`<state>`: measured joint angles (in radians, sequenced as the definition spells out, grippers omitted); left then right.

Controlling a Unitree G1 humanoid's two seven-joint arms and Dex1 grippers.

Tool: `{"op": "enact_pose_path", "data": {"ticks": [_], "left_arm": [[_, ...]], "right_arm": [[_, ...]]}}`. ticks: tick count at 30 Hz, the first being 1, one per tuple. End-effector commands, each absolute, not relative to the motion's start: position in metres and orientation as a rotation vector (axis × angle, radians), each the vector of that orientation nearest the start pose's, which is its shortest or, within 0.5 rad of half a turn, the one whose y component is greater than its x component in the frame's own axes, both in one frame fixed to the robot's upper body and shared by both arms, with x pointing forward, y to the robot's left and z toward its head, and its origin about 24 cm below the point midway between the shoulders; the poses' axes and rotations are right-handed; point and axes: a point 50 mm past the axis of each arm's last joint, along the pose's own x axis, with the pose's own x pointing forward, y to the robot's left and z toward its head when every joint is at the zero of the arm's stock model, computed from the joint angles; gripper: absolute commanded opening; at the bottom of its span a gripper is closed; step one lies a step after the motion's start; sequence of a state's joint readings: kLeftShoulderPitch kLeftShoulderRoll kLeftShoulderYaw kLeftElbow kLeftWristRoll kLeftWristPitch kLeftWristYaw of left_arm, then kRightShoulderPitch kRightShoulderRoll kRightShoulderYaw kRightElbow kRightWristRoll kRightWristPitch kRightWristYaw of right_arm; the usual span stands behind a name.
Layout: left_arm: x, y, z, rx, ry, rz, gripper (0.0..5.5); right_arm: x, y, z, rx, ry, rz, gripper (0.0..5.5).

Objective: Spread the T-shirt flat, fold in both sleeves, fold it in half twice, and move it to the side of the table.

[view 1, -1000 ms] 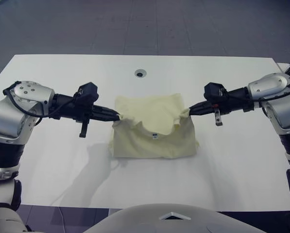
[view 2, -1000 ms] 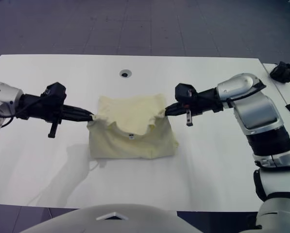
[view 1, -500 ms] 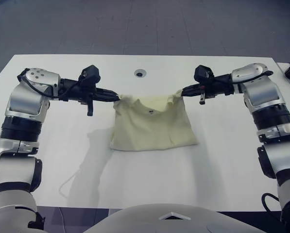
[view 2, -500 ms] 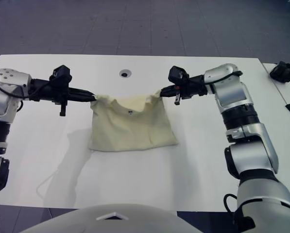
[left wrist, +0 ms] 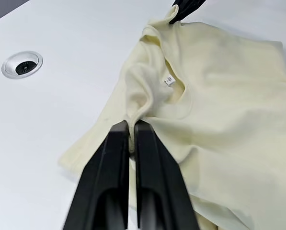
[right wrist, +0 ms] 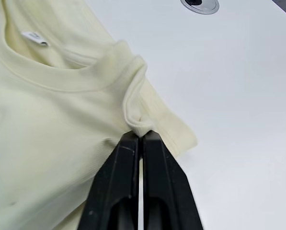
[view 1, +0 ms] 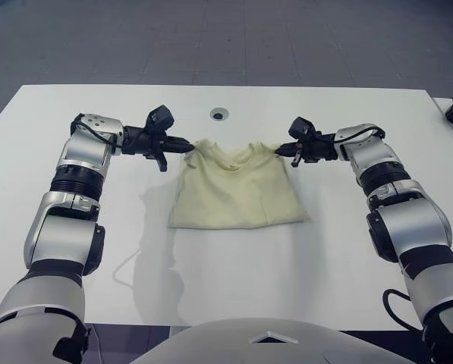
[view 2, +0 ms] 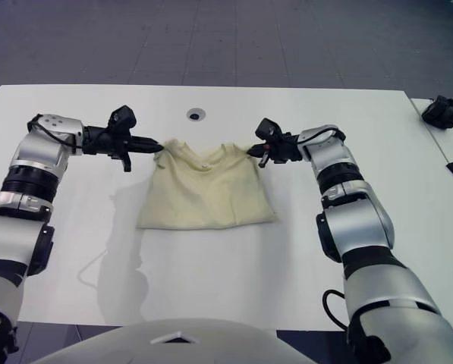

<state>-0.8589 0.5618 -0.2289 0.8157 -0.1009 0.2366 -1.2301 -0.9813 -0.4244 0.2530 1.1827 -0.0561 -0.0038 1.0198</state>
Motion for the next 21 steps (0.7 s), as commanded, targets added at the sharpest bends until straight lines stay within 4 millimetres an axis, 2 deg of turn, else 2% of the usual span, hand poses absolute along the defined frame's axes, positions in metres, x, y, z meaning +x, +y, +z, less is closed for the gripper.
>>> {"op": "enact_pose_path", "data": {"ticks": [1,9,10,13,18,21], "left_arm": [[0.367,0.201,0.122,0.358,0.496,-1.029,0.00],[0.373,0.202,0.115,0.390,0.520,-0.967,0.00],[0.373,0.201,0.115,0.391,0.522,-0.968,0.34],[0.379,0.202,0.119,0.412,0.490,-0.890,0.80],[0.394,0.212,0.143,0.495,0.353,-0.660,1.52],[0.391,0.215,0.145,0.594,0.320,-0.667,2.03]], "right_arm": [[0.381,-0.183,0.100,-0.481,0.492,0.928,0.04],[0.380,-0.182,0.094,-0.518,0.491,0.909,0.04],[0.381,-0.181,0.093,-0.525,0.481,0.899,0.26],[0.387,-0.180,0.102,-0.565,0.396,0.814,0.68],[0.398,-0.173,0.121,-0.696,0.237,0.681,1.37],[0.398,-0.165,0.121,-0.788,0.187,0.693,1.86]]}}
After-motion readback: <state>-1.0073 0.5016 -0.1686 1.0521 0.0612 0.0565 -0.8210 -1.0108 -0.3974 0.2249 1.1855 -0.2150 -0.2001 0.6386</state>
